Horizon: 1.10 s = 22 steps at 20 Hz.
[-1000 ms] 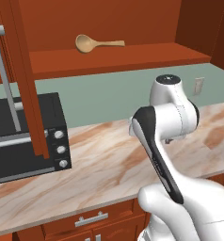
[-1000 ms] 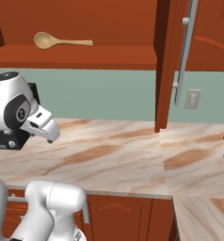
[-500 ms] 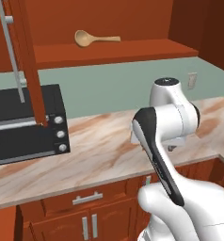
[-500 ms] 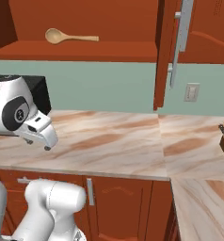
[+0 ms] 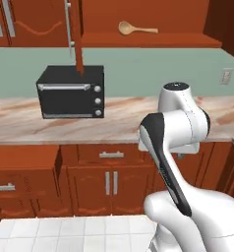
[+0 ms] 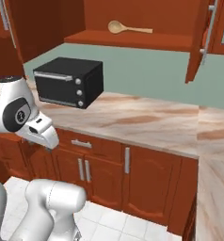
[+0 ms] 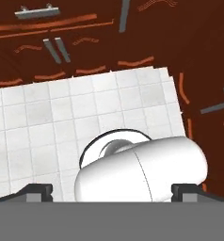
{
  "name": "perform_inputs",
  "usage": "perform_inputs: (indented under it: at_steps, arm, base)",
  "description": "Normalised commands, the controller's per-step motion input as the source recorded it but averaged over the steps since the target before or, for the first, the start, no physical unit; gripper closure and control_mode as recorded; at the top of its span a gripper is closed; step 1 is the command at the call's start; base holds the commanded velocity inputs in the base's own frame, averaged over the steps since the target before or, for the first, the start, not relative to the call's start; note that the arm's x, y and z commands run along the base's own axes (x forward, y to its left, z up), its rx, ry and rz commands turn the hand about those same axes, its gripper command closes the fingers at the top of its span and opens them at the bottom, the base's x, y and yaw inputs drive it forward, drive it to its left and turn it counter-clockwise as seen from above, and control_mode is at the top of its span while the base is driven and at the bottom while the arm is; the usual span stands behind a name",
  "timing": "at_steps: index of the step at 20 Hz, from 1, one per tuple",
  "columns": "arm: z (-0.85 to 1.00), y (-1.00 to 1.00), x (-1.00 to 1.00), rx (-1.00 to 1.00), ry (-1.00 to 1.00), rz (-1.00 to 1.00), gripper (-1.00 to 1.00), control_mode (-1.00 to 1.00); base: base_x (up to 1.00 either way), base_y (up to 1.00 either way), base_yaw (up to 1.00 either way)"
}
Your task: Organize the utensils by type. Pick up the wooden spoons from the counter and place them in the open cabinet. Then pick up the metallic utensils from the counter and place them in the open drawer.
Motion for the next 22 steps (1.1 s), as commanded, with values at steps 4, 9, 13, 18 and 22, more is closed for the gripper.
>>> perform_inputs:
  at_steps: [4,9,13,18,22]
  arm:
    - [0.00,0.00,0.00,0.00,0.00,0.00,-1.00,1.00]
    - [0.00,0.00,0.00,0.00,0.00,0.00,-1.00,1.00]
    - [0.00,0.00,0.00,0.00,0.00,0.00,-1.00,1.00]
    - [0.00,0.00,0.00,0.00,0.00,0.00,-1.00,1.00]
    - [0.00,0.00,0.00,0.00,0.00,0.00,-1.00,1.00]
  base:
    - [-0.72,0.00,0.78]
    - [-0.57,0.10,0.84]
    - [-0.17,0.27,0.92]
    - [0.23,0.03,0.96]
    - [0.77,-0.04,0.55]
